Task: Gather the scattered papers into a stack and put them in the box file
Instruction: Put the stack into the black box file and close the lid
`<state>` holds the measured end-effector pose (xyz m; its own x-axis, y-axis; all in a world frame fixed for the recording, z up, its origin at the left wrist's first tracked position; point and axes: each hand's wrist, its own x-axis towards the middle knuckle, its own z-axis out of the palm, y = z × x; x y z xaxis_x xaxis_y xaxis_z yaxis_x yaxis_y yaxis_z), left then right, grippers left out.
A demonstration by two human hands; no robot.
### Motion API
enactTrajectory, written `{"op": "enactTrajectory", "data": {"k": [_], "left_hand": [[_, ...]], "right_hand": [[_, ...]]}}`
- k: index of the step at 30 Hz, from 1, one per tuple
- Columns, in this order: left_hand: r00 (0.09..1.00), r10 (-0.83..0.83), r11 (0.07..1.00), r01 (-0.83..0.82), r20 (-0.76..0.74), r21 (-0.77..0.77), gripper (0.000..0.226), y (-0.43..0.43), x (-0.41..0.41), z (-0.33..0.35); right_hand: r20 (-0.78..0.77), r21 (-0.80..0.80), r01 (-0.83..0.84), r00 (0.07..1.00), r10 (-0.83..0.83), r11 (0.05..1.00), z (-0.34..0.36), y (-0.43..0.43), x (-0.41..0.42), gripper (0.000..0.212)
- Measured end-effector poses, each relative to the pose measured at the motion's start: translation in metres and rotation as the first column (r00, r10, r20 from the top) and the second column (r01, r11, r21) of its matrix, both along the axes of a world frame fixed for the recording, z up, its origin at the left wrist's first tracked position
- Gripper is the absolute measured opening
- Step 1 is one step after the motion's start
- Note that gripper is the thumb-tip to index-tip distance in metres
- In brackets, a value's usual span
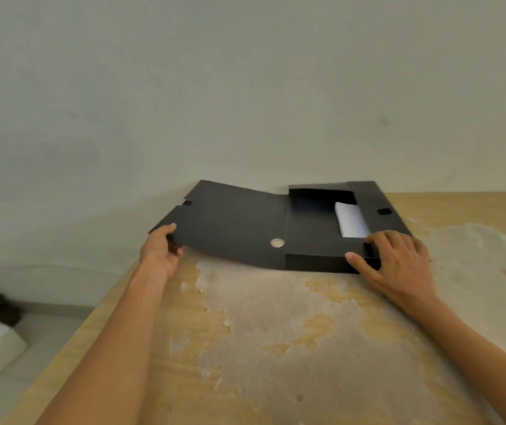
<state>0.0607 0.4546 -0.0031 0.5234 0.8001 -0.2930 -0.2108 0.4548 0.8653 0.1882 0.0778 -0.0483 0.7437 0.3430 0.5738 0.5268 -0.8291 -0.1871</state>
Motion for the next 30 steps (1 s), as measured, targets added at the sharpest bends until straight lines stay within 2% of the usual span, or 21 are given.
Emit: {"op": "enactTrajectory", "data": {"k": [2,4,6,9,11,15,18,20,26,30], "left_hand": [[0.989,0.101,0.995,-0.1,0.109,-0.009,0.008,-0.022,0.01,0.007],[0.963,0.162,0.982,-0.179,0.214,0.064,0.011,-0.049,0.018,0.02],[0.951,0.151,0.959,-0.208,0.269,0.195,0.014,-0.072,0.028,0.038],[0.953,0.078,0.886,-0.2,0.291,0.418,0.012,-0.101,0.039,0.062],[0.962,0.004,0.809,-0.164,0.275,0.564,0.009,-0.123,0.043,0.073],[0.975,-0.144,0.645,-0.037,0.169,0.763,0.021,-0.166,0.057,0.083],[0.975,-0.217,0.49,0.061,0.055,0.869,0.027,-0.205,0.066,0.081],[0.965,-0.26,0.366,0.124,-0.027,0.922,0.025,-0.23,0.071,0.075],[0.908,-0.265,0.036,0.345,-0.324,0.938,0.025,-0.273,0.096,0.04],[0.859,-0.218,-0.149,0.44,-0.464,0.885,0.028,-0.291,0.104,0.015]], "right_hand": [[-0.01,-0.01,0.004,1.0,-0.004,1.0,0.0,0.0,0.0,0.057],[-0.027,-0.02,-0.011,1.0,0.011,1.0,0.0,-0.003,0.001,0.058],[-0.035,-0.053,-0.017,0.999,0.015,0.998,-0.001,-0.008,0.002,0.062],[-0.047,-0.119,0.066,0.996,-0.072,0.991,0.001,-0.024,0.005,0.072],[-0.156,-0.098,0.097,0.981,-0.111,0.99,0.004,-0.037,0.007,0.078],[-0.419,0.174,-0.054,0.9,0.124,0.983,0.009,-0.056,0.006,0.077],[-0.482,0.25,-0.108,0.848,0.22,0.962,0.013,-0.067,0.0,0.088],[-0.516,0.316,-0.094,0.818,0.254,0.944,0.015,-0.074,0.0,0.084],[-0.56,0.362,-0.071,0.78,0.278,0.929,0.019,-0.09,0.006,0.059],[-0.562,0.396,-0.087,0.765,0.315,0.914,0.011,-0.096,0.008,0.068]]}}
